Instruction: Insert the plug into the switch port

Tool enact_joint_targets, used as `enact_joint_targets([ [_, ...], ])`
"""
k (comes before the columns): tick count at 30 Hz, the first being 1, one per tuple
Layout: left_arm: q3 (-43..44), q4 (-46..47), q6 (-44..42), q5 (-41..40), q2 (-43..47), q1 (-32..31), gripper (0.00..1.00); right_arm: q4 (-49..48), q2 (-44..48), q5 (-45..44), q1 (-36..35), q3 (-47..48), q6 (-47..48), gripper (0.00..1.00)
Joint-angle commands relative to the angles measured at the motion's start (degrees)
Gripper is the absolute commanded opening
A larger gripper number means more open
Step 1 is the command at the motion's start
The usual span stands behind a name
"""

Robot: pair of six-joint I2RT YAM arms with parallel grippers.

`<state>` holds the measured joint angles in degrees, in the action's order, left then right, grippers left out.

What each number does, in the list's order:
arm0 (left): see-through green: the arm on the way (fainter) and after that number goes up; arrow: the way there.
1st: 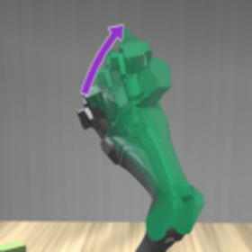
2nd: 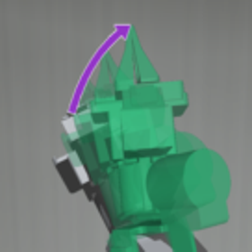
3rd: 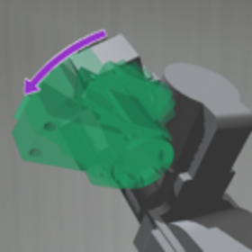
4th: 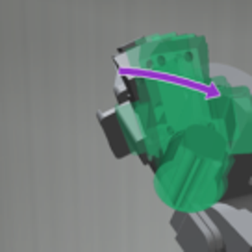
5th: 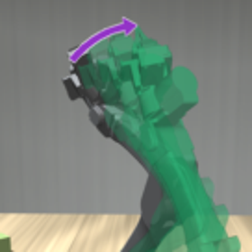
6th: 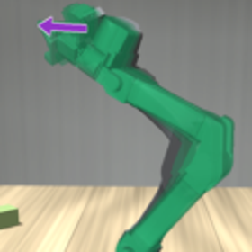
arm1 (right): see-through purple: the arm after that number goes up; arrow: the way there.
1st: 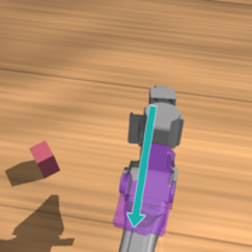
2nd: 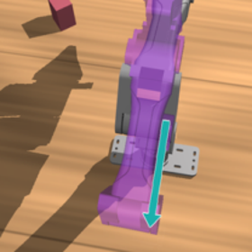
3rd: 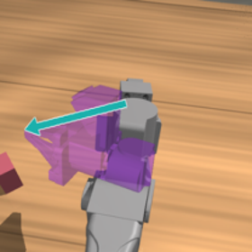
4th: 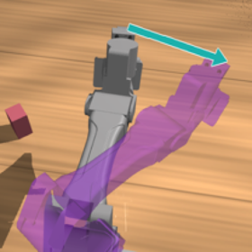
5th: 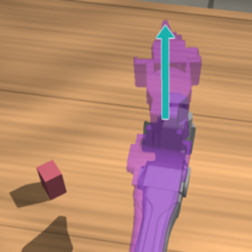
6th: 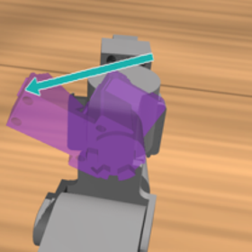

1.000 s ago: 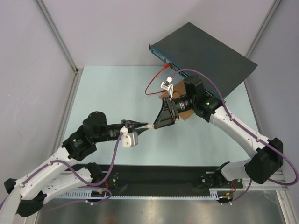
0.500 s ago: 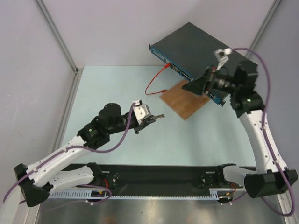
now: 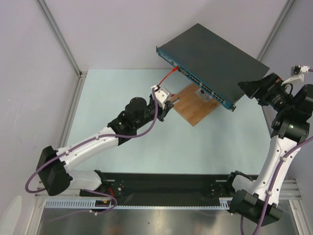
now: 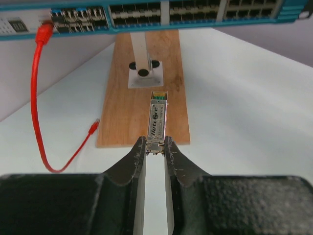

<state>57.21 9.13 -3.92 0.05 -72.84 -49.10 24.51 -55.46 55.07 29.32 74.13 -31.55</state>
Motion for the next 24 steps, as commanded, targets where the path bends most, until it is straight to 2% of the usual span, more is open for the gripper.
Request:
enact_joint_targets([
  [1, 5.8, 6.4, 1.3, -2.2, -2.4, 0.4, 0.0, 4.1, -3.0, 3.1, 2.8, -2.3, -0.6, 0.99],
  [8, 11.4, 5.4, 2.8, -0.6, -7.9, 2.3, 0.0, 0.8, -6.4, 5.0, 2.8, -9.1, -0.3, 1.0],
  [17, 12.0, 7.1, 3.6, -0.7, -11.9, 3.2, 0.0, -5.1, -10.3, 6.6, -0.3, -14.7, -1.0, 0.99],
  [21, 13.2, 9.7, 3.0, -1.6, -14.3, 3.3, 0.0, -15.3, -10.5, 7.2, -2.1, -18.4, -7.0, 0.89],
  [22, 13.7, 9.8, 3.0, -1.5, -14.8, 3.6, 0.0, -16.3, -10.5, 7.2, -2.2, -18.8, -8.0, 0.79],
  [23, 14.3, 10.0, 2.9, -1.5, -15.7, 3.7, 0.0, -17.2, -10.5, 7.2, -2.1, -19.2, -8.5, 0.74],
  [24, 14.8, 10.1, 2.9, -1.4, -16.2, 3.9, 0.0, -17.1, -10.5, 7.3, -2.1, -19.1, -8.3, 0.62],
])
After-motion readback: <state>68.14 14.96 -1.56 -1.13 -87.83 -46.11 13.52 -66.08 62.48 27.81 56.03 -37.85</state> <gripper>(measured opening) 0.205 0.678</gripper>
